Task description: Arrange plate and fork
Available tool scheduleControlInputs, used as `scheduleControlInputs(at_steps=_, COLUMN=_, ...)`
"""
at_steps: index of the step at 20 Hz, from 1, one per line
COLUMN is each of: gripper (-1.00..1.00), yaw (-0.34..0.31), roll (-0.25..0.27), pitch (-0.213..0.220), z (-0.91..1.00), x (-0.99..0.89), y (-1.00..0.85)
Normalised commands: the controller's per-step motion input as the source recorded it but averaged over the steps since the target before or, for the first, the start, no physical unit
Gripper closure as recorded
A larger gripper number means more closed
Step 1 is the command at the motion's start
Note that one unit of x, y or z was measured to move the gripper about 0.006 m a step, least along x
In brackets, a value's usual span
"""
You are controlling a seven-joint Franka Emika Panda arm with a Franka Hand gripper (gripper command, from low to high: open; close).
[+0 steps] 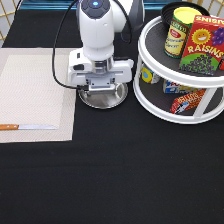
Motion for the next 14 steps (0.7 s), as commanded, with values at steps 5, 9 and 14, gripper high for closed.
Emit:
scheduleControlInputs(at_steps=5, gripper=-1.0, yaw=0.0, roll=0.112, pitch=0.128, z=0.01, x=0.35, y=-0.59)
scheduleControlInputs(at_steps=9, gripper=-1.0, yaw=0.0, roll=0.112, pitch=0.148, z=0.03, x=0.38, y=-0.6)
scheduleControlInputs(at_steps=14, gripper=-1.0, yaw=0.002, roll=0.135, pitch=0.155, z=0.05, x=0.4, y=-0.68)
